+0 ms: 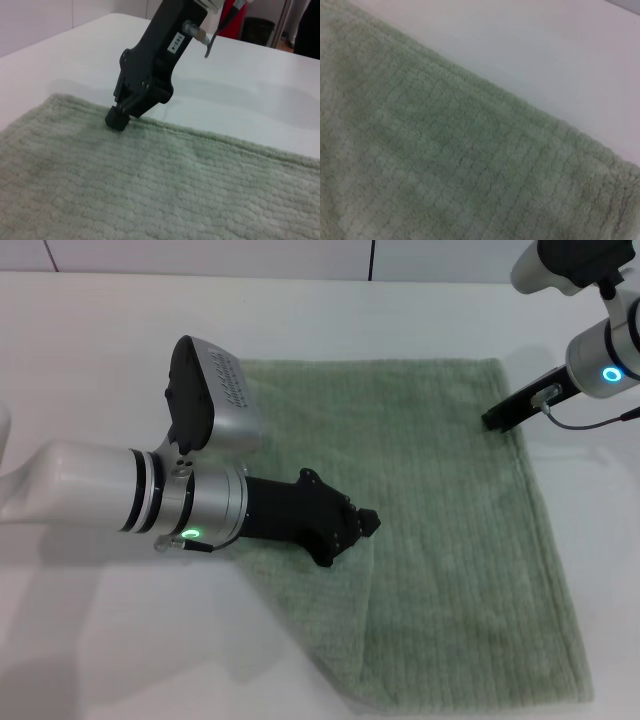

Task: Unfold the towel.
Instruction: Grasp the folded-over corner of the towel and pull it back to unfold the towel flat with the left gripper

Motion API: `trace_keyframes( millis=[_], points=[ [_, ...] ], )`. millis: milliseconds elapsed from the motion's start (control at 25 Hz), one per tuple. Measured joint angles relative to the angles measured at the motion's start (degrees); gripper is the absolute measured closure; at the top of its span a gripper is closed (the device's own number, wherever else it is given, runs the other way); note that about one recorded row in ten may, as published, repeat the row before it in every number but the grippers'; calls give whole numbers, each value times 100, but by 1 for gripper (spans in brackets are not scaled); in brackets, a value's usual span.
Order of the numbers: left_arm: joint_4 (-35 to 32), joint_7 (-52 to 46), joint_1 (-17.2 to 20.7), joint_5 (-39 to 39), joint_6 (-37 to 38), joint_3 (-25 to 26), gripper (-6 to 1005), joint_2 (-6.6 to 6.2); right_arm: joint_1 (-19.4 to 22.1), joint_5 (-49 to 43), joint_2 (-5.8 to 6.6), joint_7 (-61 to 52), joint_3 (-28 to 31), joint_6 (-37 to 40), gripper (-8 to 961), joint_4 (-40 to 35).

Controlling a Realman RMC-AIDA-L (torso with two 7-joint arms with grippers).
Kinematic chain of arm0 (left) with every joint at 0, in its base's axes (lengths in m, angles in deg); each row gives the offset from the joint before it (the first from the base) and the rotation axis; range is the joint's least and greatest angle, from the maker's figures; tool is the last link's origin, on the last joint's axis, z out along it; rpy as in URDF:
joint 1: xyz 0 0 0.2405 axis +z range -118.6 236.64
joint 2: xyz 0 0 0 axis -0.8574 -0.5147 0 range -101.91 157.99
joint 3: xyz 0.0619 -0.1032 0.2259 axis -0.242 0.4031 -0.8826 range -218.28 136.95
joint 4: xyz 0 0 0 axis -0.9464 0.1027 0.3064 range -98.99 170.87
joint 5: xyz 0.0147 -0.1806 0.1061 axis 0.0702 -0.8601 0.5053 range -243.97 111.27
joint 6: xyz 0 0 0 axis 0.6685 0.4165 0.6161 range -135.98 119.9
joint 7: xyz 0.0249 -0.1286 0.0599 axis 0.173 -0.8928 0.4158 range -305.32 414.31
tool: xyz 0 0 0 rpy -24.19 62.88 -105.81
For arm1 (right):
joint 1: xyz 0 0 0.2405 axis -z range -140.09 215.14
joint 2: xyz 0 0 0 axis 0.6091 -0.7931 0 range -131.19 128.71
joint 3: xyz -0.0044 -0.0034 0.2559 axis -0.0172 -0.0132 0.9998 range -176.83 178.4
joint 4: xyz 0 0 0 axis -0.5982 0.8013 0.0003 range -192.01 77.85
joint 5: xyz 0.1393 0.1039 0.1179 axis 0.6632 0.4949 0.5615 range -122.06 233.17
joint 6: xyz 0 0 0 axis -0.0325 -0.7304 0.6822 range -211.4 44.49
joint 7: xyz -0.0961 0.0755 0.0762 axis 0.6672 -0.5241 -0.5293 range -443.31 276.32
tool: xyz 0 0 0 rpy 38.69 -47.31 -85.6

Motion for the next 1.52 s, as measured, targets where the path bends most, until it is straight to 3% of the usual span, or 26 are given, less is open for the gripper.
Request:
trace_keyframes(
  millis=[240,400,520,600,680,720,920,1040,1200,1440,1480,1520],
  points=[
    [-103,-91,9,101,227,65,983,-16,14,0,0,7,4,0,947,0],
    [-228,-150,51,102,534,210,974,-49,27,0,0,9,5,0,947,0],
    [-314,-177,89,122,1360,779,967,-120,31,0,0,8,4,0,947,0],
    [-314,-177,89,122,1360,779,962,-120,32,0,0,9,3,0,947,0],
    [-316,-199,80,210,1675,1076,958,-142,32,0,0,9,-5,0,947,0],
    [-316,-306,40,611,2064,1561,955,-152,32,0,0,8,-9,0,947,0],
    [-256,-404,-11,1090,2554,2158,944,-185,30,0,0,9,-13,-1,947,0],
    [-256,-407,-10,1121,2665,2242,937,-207,26,0,0,8,-14,-5,947,0],
    [-256,-469,51,1202,3133,2529,928,-348,19,0,0,8,-21,-8,947,0],
    [-260,-510,62,1283,3212,2600,914,-370,16,0,0,8,-23,-9,947,0],
    [-255,-622,77,1702,3335,2948,911,-382,16,0,0,8,-23,-9,947,0],
    [-255,-622,77,1702,3335,2948,909,-382,15,0,0,8,-25,-9,947,0]
  ],
)
